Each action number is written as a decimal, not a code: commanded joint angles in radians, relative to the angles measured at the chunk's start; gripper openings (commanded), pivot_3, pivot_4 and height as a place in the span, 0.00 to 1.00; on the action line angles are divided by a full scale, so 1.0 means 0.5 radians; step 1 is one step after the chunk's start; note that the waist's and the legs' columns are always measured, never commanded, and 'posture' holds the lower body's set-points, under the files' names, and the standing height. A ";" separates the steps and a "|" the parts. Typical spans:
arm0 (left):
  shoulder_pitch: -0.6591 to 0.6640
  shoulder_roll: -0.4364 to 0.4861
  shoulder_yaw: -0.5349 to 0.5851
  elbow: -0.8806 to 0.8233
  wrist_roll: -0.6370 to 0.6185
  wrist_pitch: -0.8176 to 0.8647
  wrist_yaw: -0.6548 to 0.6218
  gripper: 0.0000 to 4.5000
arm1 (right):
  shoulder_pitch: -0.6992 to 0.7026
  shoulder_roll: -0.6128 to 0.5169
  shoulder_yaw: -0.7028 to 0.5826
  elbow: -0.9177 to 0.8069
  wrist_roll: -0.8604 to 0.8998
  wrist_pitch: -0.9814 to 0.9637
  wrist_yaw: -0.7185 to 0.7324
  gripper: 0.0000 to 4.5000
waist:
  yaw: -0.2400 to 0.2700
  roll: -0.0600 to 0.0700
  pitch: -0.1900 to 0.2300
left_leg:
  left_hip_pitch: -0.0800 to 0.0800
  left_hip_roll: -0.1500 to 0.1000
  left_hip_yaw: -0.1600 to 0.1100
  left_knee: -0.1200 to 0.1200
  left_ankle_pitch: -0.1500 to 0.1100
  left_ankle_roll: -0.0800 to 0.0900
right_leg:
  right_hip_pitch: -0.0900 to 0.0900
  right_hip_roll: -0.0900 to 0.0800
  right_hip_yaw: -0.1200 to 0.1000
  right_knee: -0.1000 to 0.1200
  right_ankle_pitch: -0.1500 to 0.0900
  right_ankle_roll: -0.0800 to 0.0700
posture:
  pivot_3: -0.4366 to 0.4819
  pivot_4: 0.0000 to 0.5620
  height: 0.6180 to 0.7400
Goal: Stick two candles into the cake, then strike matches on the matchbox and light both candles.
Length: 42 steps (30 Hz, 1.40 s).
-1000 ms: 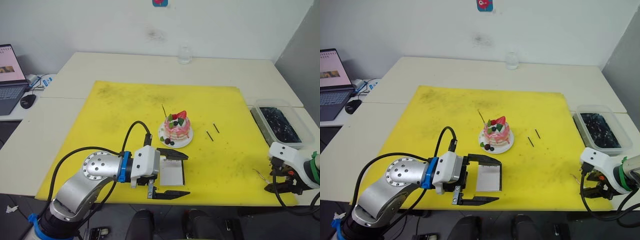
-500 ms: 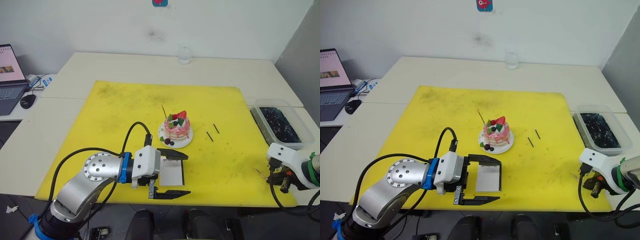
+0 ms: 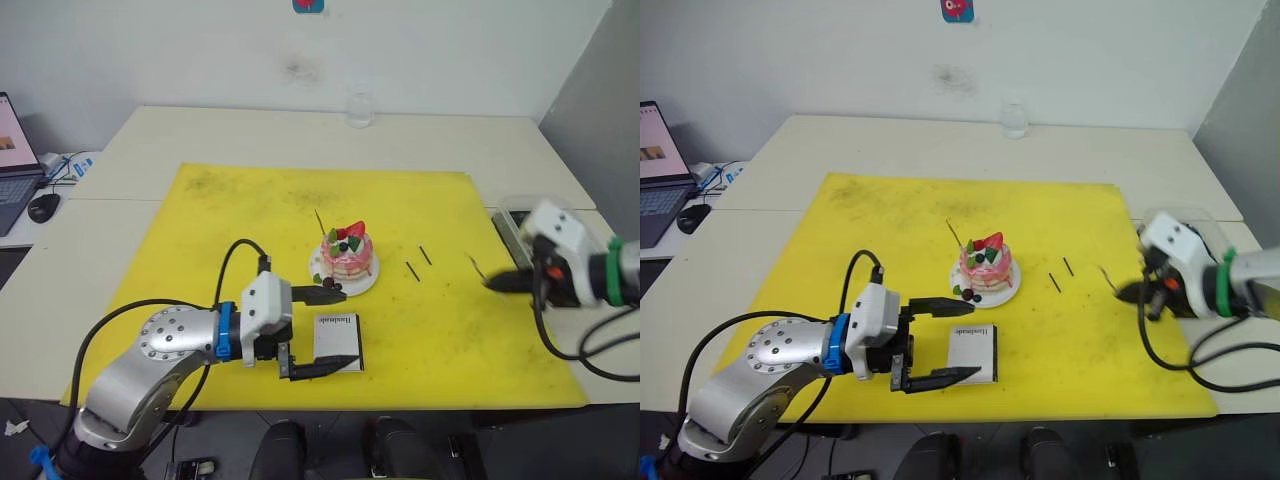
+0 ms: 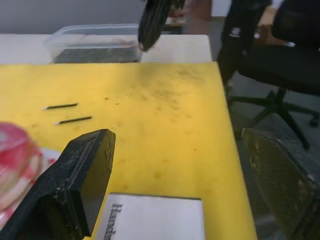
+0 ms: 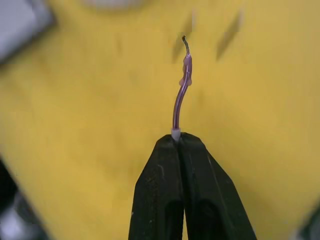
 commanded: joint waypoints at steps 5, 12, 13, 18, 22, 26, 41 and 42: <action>0.055 0.045 0.339 -0.036 -0.243 0.168 0.160 1.00 | 0.057 1.105 -0.023 -0.145 -0.142 -0.864 -0.578 0.01 | 0.007 0.001 0.001 | -0.004 0.001 -0.004 -0.001 0.000 0.000 | -0.002 0.004 -0.005 0.001 0.000 0.000 | 0.48 0.27 1.00; -0.003 0.065 0.386 0.057 -0.329 0.213 0.131 1.00 | 0.293 1.521 0.310 0.131 -0.495 -1.550 -0.652 0.01 | 0.005 0.000 0.000 | -0.003 -0.002 0.005 0.002 0.000 0.001 | 0.000 -0.001 0.004 -0.001 0.001 0.005 | 0.48 0.27 1.00; -0.008 0.072 0.388 0.072 -0.332 0.211 0.118 1.00 | 0.301 1.550 0.344 0.177 -0.531 -1.617 -0.651 0.01 | 0.003 0.000 0.000 | -0.002 -0.001 0.005 0.002 0.000 0.001 | 0.000 -0.001 0.003 0.000 0.002 0.004 | 0.48 0.27 1.00; -0.071 0.098 0.375 0.127 -0.350 0.219 0.072 1.00 | 0.279 1.666 0.423 0.425 -0.637 -1.862 -0.653 0.01 | -0.002 0.000 0.000 | 0.001 0.002 0.001 0.001 0.001 0.000 | -0.001 0.001 0.001 0.002 0.004 -0.003 | 0.48 0.27 1.00; -0.118 0.117 0.355 0.158 -0.335 0.214 0.037 1.00 | 0.244 1.727 0.445 0.573 -0.688 -2.000 -0.653 0.01 | -0.005 0.000 0.000 | 0.001 0.002 0.002 0.000 0.001 0.000 | -0.001 0.003 0.001 0.002 0.004 -0.004 | 0.48 0.27 1.00; -0.142 0.127 0.342 0.161 -0.331 0.219 0.022 1.00 | 0.245 1.774 0.457 0.678 -0.723 -2.095 -0.668 0.01 | -0.006 0.000 0.000 | 0.001 0.003 0.003 0.000 0.000 0.000 | -0.001 0.003 0.002 0.001 0.003 -0.005 | 0.48 0.27 1.00; -0.146 0.119 0.307 0.170 -0.291 0.191 0.001 1.00 | 0.341 1.829 0.478 0.605 -0.750 -2.230 -0.733 0.01 | -0.006 0.000 0.000 | 0.001 0.004 0.002 0.000 0.000 0.000 | -0.001 0.001 0.002 0.002 0.004 -0.005 | 0.48 0.27 1.00; -0.145 0.117 0.306 0.173 -0.288 0.189 -0.002 1.00 | 0.342 1.834 0.479 0.595 -0.751 -2.234 -0.741 0.01 | -0.006 0.000 0.000 | 0.001 0.004 0.002 0.000 0.000 0.000 | -0.001 0.001 0.002 0.002 0.004 -0.005 | 0.48 0.27 1.00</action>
